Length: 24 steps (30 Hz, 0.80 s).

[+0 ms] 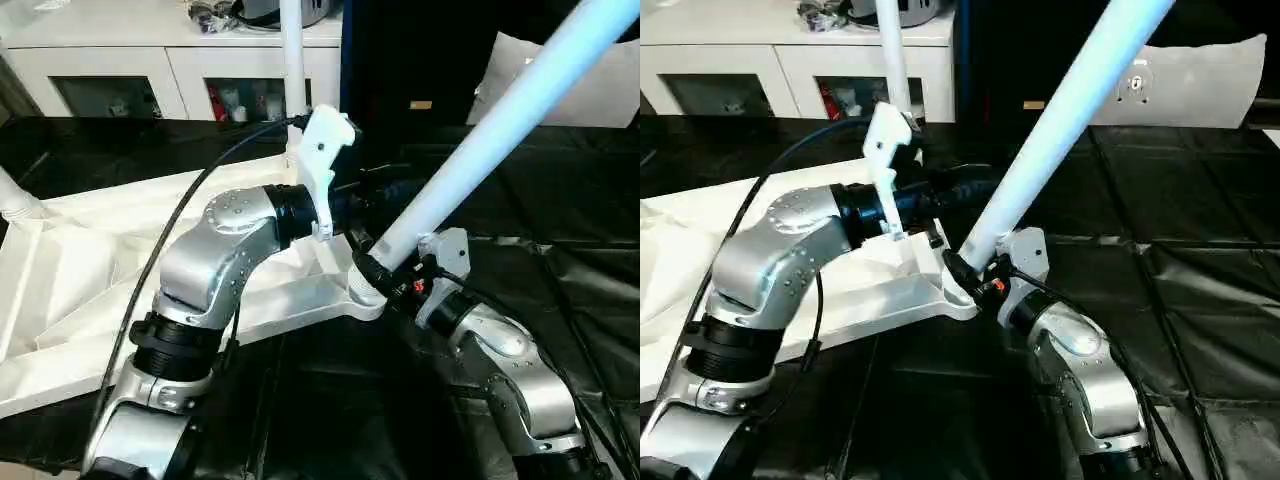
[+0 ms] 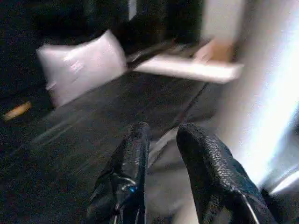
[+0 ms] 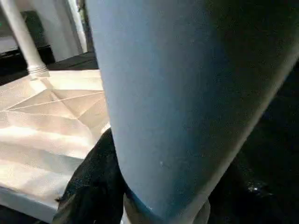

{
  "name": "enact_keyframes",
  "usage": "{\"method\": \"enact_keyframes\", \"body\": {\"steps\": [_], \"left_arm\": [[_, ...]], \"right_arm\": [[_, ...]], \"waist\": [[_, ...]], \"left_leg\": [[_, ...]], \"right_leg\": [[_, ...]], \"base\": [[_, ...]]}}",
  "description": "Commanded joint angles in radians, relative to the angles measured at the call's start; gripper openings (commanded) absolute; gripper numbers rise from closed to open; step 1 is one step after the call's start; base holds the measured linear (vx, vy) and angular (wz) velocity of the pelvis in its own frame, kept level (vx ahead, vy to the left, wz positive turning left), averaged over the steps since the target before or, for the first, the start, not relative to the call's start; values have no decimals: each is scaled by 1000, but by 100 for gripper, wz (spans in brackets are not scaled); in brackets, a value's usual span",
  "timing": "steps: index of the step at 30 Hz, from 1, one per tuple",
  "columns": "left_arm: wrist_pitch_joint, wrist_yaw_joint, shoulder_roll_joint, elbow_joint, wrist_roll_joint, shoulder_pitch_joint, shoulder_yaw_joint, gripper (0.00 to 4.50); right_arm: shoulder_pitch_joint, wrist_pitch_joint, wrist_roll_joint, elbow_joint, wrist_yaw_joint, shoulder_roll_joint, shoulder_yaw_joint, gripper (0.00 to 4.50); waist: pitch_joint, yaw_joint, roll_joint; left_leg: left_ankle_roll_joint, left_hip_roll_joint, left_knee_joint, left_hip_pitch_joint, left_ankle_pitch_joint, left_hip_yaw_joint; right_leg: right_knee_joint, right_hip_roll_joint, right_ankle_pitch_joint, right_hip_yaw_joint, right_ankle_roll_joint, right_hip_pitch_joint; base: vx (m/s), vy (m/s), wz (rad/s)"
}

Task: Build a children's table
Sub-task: Insert table leg to table base

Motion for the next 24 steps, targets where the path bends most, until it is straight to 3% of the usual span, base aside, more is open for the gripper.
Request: {"method": "enact_keyframes", "body": {"steps": [1, 3, 4, 5, 10, 11, 12, 15, 18, 23, 24], "left_arm": [[-18, -8, 48, 23, 10, 34, 42, 170], [-16, -24, 67, 25, 5, 48, 48, 183], [-7, -50, 90, 18, 3, 77, 54, 205], [-3, -59, 98, 12, 1, 91, 55, 205], [34, -118, 158, -51, -31, 183, 17, 243], [49, -132, 167, -72, -46, 213, 3, 253], [57, -142, 173, -84, -54, 237, -9, 258], [36, -180, 186, -103, -47, 302, -51, 259], [-43, -175, 184, -53, 17, 328, -84, 259], [-137, -152, 194, 85, 111, 297, -134, 259], [-147, -156, 198, 99, 118, 294, -144, 231]], "right_arm": [[-4, 4, 7, -15, -15, -2, -32, 191], [-3, 4, 8, -15, -17, -5, -37, 191], [4, 5, 11, -20, -18, -10, -42, 191], [9, 5, 12, -24, -18, -12, -44, 191], [24, 15, 16, -37, -18, -22, -48, 191], [26, 21, 17, -42, -16, -24, -49, 191], [27, 26, 18, -44, -15, -25, -50, 191], [30, 38, 23, -51, -8, -31, -47, 191], [32, 47, 23, -59, 2, -39, -40, 191], [38, 62, 24, -71, 10, -48, -32, 191], [39, 63, 24, -73, 10, -49, -31, 191]], "waist": [[-65, -1, 3], [-69, -1, 5], [-69, 1, 21], [-68, -1, 16], [-66, 2, 23], [-66, 3, 20], [-65, 2, 22], [-59, 0, 17], [-58, 0, 15], [-62, -1, 10], [-66, -2, 13]], "left_leg": [[39, 50, -62, -1, -78, -27], [47, 50, -58, 0, -52, -26], [51, 51, -57, 2, -49, -28], [54, 52, -58, 2, -53, -26], [61, 56, -63, 0, -73, -26], [59, 56, -62, 3, -79, -24], [55, 57, -64, 3, -88, -25], [45, 55, -68, 4, -130, -23], [40, 54, -70, 4, -135, -24], [44, 51, -67, 2, -99, -25], [45, 52, -65, 3, -86, -25]], "right_leg": [[-74, -76, 7, 46, -210, 59], [-69, -76, 49, 46, -222, 59], [-67, -78, 55, 44, -228, 56], [-71, -76, 55, 44, -230, 55], [-70, -80, 15, 44, -232, 54], [-72, -79, 7, 44, -231, 52], [-72, -80, -12, 44, -234, 51], [-83, -79, -104, 47, -215, 48], [-88, -78, -147, 49, -189, 47], [-86, -76, -107, 49, -168, 48], [-80, -78, -77, 49, -172, 49]], "base": [[0, 0, 0], [0, 0, 0], [0, 0, 0], [0, 0, 0], [0, 0, 0], [0, 0, 0], [0, 0, 0], [0, 0, 0], [0, 0, 0], [0, 0, 0], [0, 0, 0]]}}
